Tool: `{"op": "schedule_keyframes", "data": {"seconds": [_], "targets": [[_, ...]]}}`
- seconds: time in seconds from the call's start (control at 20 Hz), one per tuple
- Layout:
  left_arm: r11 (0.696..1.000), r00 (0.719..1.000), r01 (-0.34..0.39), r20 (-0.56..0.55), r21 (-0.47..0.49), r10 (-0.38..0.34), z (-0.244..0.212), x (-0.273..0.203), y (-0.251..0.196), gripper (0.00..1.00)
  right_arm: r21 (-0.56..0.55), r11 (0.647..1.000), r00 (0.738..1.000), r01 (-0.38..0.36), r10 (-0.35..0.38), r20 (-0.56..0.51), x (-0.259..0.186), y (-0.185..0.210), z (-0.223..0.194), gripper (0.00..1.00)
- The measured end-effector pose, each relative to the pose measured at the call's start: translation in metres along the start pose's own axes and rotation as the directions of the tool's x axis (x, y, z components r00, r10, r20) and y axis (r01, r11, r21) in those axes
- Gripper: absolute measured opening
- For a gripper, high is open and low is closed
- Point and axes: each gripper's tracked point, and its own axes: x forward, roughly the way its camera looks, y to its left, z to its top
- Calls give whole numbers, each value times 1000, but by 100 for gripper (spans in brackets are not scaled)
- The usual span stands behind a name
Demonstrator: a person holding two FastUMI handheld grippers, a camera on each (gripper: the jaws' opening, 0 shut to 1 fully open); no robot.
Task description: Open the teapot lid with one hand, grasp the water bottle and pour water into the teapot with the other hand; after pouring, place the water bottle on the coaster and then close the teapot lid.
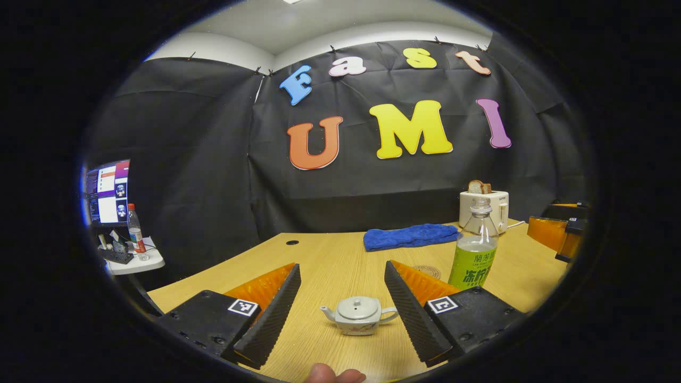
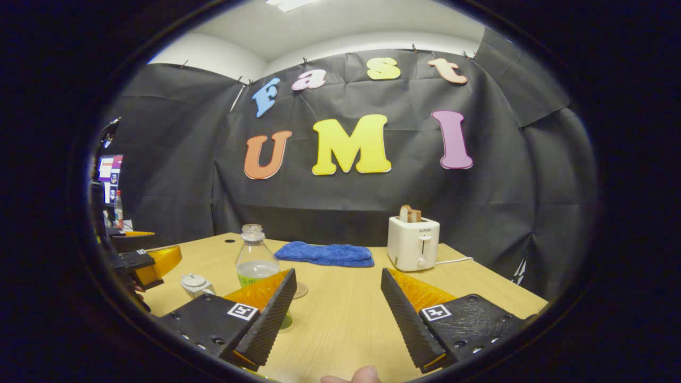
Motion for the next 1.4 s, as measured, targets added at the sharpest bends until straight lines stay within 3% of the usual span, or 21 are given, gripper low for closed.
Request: {"op": "schedule_keyframes", "data": {"seconds": [0.3,0.7,0.95,1.1,1.25,1.3,1.35,1.4], "targets": [[999,990,28,-140,-27,-32,-41,21,-8,98,-24,999,999,43,-44,-17,2,-13,-8,95],[1000,976,30,-216,-6,-31,-55,36,-9,71,-3,997,995,72,-72,-72,13,-23,-27,95],[999,973,40,-228,25,-34,-55,38,-17,44,-11,998,995,68,-68,-70,14,-22,-27,96],[998,971,55,-234,39,-44,-54,39,-21,35,-21,998,996,55,-56,-63,13,-19,-24,96],[997,971,58,-236,53,-44,-54,40,-19,22,-25,999,998,23,-25,-58,9,-13,-22,97],[997,971,60,-233,45,-48,-53,41,-17,19,-21,1000,998,-9,8,-57,9,-7,-20,95],[997,973,67,-225,33,-57,-52,40,-18,8,-18,999,998,-39,38,-55,6,-1,-21,95],[997,973,69,-223,22,-63,-52,40,-17,7,-16,998,996,-68,67,-52,4,4,-19,95]]}}
